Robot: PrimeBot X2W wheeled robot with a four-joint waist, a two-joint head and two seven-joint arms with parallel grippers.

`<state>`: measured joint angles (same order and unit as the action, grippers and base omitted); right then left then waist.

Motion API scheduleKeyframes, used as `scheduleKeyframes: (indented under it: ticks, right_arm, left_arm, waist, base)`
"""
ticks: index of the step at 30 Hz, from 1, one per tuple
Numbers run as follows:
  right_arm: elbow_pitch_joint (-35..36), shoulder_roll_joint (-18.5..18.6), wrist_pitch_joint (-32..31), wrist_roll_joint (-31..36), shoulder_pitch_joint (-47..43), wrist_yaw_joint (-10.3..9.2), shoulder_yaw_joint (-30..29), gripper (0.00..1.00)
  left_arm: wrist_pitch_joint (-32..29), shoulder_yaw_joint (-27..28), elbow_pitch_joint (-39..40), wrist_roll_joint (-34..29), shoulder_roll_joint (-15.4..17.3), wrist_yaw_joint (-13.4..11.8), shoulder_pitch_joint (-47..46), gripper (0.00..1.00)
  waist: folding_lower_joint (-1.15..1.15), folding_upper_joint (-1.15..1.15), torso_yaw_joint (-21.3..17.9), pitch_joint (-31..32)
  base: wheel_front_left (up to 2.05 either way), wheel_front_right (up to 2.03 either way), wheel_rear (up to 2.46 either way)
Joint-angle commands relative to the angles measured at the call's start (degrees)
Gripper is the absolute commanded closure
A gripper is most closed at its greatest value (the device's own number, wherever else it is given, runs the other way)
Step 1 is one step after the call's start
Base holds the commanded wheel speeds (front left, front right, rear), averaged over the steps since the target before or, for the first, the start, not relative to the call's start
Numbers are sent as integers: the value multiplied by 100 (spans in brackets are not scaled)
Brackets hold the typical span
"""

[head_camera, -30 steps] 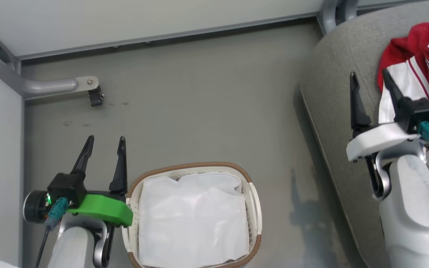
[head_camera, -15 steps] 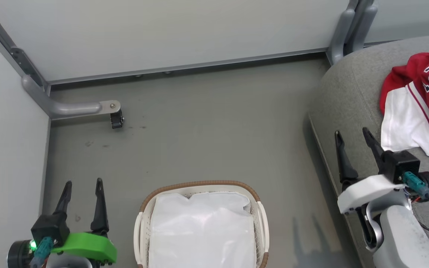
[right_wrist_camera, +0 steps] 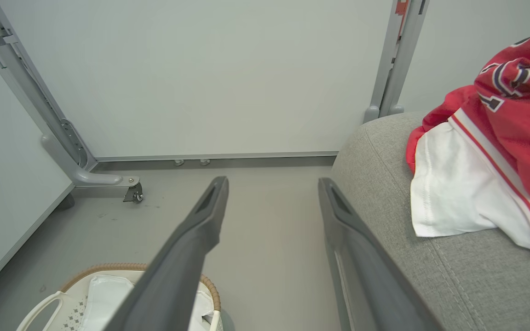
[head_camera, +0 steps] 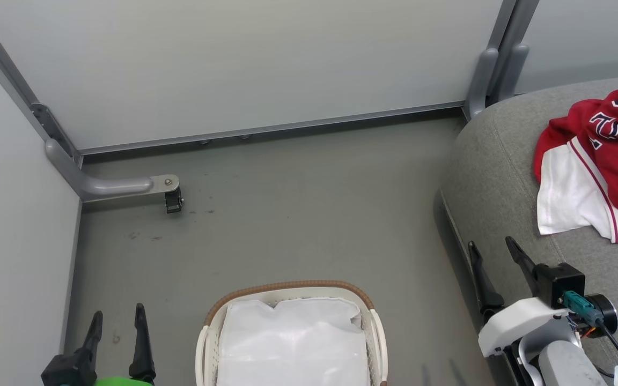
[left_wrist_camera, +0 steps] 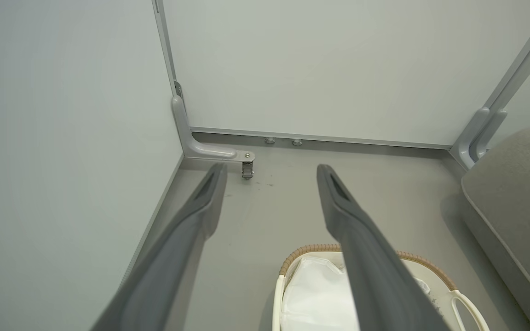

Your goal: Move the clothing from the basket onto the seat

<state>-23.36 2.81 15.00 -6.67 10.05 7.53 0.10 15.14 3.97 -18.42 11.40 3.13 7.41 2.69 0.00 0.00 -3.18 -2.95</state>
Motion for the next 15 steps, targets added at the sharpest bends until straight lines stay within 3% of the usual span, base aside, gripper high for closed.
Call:
scheduleKeyframes:
  ticks: [1,5,15]
  right_arm:
    - [-16,-1,-1,-2,-12,0,4,100]
    - [-183,-38,-54,-84,-62,0,-18,100]
    - [-35,-30,-361,-1254,-95,-1,-121,100]
  left_arm:
    - [0,-10,-16,23,-2,0,25,100]
    - [-33,-15,-187,100,-36,-1,15,100]
    - [-336,33,-101,1197,-33,0,-121,100]
  waist:
    - [0,0,2,13]
    - [0,0,4,19]
    - [0,0,30,40]
  base:
    - [0,0,0]
    - [0,0,0]
    - [0,0,0]
